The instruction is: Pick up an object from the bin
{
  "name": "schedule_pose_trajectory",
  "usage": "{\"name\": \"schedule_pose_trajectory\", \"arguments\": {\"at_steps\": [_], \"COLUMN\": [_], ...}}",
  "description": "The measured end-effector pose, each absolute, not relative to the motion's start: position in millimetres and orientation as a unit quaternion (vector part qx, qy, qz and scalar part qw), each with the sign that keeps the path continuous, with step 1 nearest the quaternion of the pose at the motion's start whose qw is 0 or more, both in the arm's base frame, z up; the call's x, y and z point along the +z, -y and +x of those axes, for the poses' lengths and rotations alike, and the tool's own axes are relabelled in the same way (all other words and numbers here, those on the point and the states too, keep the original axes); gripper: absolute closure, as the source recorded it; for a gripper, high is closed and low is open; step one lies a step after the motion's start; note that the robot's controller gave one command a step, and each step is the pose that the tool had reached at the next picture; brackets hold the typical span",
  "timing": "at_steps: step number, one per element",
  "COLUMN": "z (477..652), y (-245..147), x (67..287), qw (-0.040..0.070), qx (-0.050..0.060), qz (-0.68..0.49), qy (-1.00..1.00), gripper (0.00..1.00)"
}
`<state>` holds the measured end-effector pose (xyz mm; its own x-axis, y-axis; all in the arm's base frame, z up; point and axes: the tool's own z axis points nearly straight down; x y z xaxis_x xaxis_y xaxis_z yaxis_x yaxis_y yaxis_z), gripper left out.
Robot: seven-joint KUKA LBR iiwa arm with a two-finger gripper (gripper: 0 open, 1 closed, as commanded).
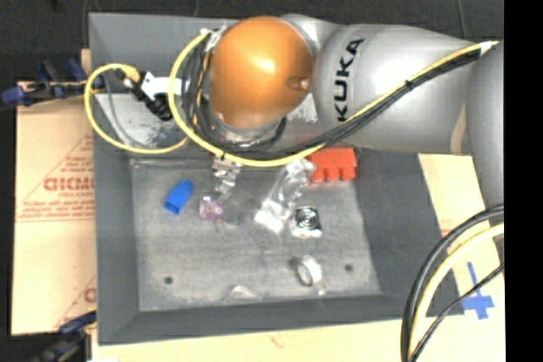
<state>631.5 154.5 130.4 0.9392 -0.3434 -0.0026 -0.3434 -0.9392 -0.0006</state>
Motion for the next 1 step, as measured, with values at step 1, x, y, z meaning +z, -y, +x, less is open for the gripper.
{"name": "schedule_pose_trajectory", "arguments": {"at_steps": [1], "z": [610.7], "y": [-180.5], "x": [211.9], "qw": [0.003], "qx": [-0.003], "qz": [-0.985], "qy": [-0.170], "gripper": [1.00]}}
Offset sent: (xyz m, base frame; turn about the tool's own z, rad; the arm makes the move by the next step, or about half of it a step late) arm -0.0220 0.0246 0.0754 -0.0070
